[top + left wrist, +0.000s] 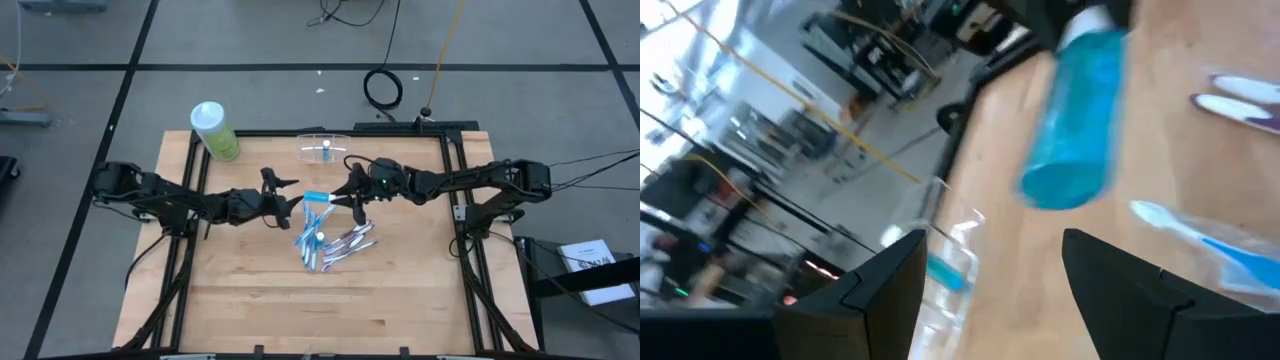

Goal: Pick & Place toothbrushing station
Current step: Put the mouthwash into the transparent organizer

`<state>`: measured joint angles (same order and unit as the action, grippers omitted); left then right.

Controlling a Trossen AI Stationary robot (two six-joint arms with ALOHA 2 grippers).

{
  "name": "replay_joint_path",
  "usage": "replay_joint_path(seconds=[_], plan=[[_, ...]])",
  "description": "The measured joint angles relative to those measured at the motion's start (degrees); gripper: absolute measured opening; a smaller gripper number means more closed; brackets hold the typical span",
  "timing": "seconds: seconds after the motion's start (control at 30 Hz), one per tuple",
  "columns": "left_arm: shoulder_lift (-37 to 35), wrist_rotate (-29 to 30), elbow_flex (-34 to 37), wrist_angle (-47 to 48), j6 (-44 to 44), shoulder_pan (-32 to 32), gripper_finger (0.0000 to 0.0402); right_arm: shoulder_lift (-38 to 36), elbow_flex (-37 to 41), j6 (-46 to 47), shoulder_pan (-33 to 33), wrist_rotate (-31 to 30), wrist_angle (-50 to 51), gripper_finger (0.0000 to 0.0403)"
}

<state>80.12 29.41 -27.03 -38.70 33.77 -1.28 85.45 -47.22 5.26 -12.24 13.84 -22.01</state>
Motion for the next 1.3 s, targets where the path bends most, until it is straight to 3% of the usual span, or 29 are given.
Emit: replay_joint_path(seconds=[0.23, 0.47, 0.7, 1.1, 1.3], plan=[[0.24, -1.52, 0.00, 2.50, -5.64, 0.03, 0.0241, 0.04, 0.04, 0.04, -0.55, -0.39, -0.03, 0.0086], [3.14, -2.59, -0.29, -4.36, 3.12, -0.09, 0.0241, 0.04, 0.04, 0.25, -0.47, -0.44, -0.05, 0.0086], [9.45, -4.28, -4.98, -4.89, 12.51, -0.27, 0.0241, 0.04, 0.11, 0.28, -0.41, -0.41, 0.25, 0.0086], [13.25, -0.85, -10.34, -5.09, 16.07, -0.27, 0.0239, 0.04, 0.11, 0.96, -0.40, -0.34, 0.64, 0.0086], [13.25, -0.87, -10.32, -4.76, 13.60, -0.27, 0.0178, 0.04, 0.11, 0.91, -0.40, -0.34, 0.43, 0.0086]])
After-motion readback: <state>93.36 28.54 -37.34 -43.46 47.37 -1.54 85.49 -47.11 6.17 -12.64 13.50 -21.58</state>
